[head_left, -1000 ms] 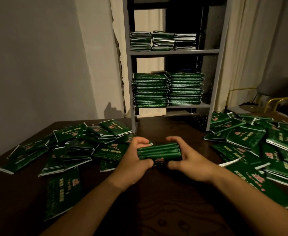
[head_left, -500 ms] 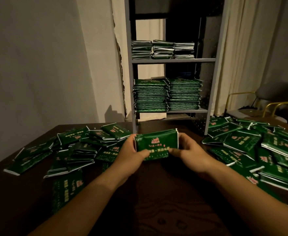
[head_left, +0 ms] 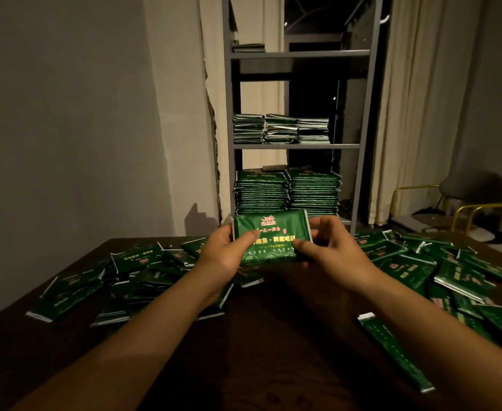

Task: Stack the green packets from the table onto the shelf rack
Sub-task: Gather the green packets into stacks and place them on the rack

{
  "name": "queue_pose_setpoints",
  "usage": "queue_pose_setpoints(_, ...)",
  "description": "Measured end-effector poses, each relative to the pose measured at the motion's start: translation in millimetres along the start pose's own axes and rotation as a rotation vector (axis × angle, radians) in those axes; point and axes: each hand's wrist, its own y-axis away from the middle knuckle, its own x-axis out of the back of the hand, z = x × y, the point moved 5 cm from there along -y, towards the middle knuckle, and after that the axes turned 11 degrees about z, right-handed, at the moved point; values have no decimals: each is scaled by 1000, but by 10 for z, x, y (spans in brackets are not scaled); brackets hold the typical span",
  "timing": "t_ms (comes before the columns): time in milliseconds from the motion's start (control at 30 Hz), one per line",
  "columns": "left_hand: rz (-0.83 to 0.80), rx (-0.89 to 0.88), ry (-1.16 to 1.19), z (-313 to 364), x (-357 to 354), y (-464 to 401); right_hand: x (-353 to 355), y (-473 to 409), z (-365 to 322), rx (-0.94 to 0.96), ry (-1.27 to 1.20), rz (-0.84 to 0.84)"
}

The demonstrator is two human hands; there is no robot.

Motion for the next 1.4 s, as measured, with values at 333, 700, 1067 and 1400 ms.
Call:
queue_pose_setpoints(333,18,84,99,411,-24,-179,102,90,-705,791,717,49)
queue_pose_setpoints(700,-98,244,203,804,-67,-508,69,-140,-1044,1267,1047,240)
queue_pose_setpoints(1067,142,-859,-578,1373,77,-644,118,-676,-1211,1160,893,288)
queue_pose_setpoints(1400,320,-1372,-973,1524,-137,-1187,-9,-1390,-1376,1080,845,341)
